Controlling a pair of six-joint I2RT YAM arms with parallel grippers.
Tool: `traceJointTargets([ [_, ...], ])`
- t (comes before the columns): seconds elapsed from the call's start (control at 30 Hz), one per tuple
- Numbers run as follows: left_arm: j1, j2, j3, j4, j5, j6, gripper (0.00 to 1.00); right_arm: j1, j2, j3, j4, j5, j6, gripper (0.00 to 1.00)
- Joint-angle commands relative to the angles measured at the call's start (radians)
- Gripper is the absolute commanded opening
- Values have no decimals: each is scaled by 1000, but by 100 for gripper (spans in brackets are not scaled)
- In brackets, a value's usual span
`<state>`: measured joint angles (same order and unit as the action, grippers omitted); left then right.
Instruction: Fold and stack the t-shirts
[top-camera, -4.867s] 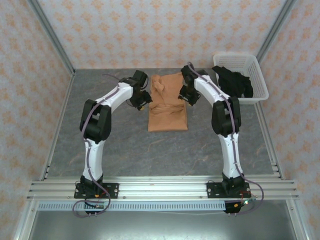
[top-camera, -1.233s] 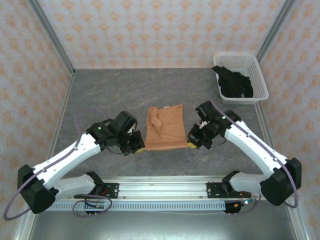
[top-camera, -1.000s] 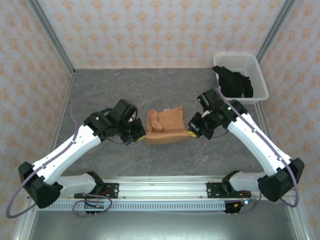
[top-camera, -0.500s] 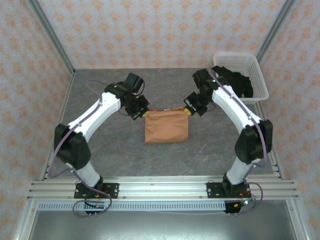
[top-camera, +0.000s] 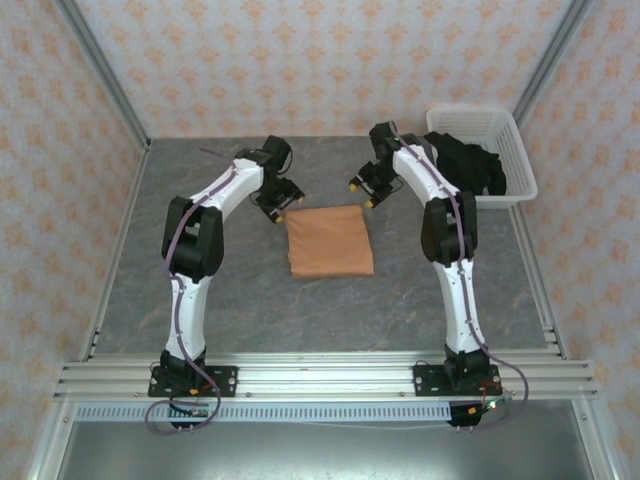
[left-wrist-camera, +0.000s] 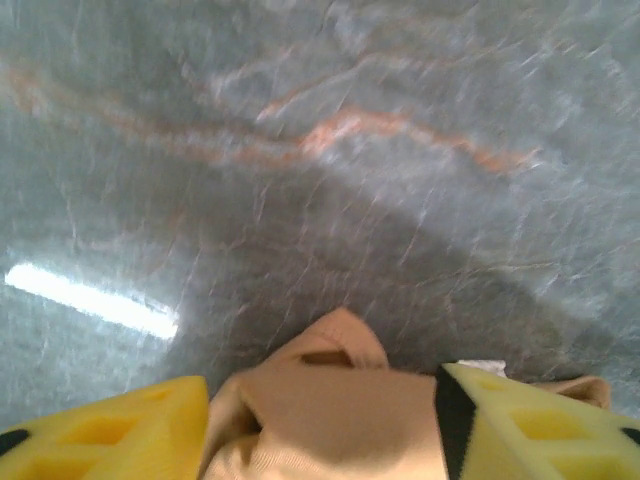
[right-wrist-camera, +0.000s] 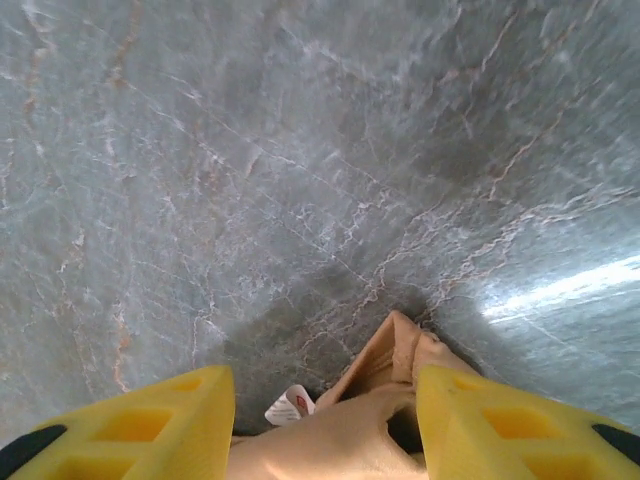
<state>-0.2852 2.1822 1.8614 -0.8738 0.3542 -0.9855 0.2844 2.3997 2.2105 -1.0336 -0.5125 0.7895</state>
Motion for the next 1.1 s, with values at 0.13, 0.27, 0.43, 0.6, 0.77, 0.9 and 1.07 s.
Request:
traceJointTargets([
  [0.13,-51,-431,-309,111,-28,-100,64,-2,-463,-389,120,147,-16,50],
  [0.27,-209,-691,-658,257,-36,-439,61,1,-781,-824,370,89,56,51],
  [0.43,-466,-811,-906,496,-208,-909,74,5,-1052,-1195,595,-17,107,57],
  [0.6,-591,-751,-982,722,-446,-1166,82,4,-1128,-1277,575,-65,55,58],
  [0.77,-629,-626,-1011,893,-507,-1309,80,5,-1144,-1281,539,-78,26,58],
  [0.9,-644,-535,-1013,972,-517,-1381,73,4,-1146,-1288,538,-96,27,58],
  [1.07,-644,-460,-977,982,-539,-1403,70,3,-1151,-1294,541,-106,30,58],
])
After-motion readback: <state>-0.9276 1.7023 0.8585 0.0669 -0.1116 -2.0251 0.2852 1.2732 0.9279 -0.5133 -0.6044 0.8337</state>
